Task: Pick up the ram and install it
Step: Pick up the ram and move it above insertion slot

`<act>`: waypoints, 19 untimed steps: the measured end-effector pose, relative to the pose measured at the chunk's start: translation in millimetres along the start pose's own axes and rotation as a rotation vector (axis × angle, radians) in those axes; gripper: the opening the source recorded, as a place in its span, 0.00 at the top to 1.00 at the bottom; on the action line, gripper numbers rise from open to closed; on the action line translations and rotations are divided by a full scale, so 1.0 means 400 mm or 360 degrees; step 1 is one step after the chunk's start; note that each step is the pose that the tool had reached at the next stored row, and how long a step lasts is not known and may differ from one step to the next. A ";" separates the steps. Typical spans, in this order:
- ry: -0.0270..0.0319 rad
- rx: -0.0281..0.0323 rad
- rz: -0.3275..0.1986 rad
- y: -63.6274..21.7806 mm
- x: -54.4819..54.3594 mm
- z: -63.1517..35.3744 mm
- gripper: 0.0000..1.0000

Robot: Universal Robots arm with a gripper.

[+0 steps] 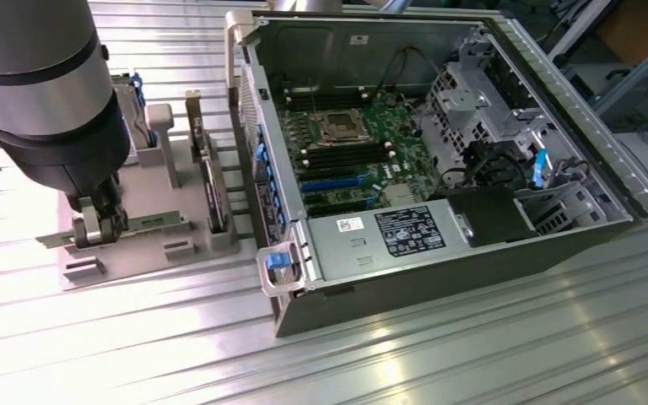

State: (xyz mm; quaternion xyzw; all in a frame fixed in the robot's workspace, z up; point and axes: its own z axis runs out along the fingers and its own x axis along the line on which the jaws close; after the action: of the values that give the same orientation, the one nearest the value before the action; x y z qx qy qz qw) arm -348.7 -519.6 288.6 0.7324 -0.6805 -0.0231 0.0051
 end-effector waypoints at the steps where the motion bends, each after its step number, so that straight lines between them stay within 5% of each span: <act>1: 0.00001 -0.00001 0.0000 0.000 0.000 -0.004 0.88; 19: 0.00001 -0.00001 0.0000 0.002 -0.002 -0.061 0.88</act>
State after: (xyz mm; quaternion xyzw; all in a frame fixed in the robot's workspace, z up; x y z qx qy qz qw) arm -348.7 -519.6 313.1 0.7324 -0.6805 -0.0231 0.0051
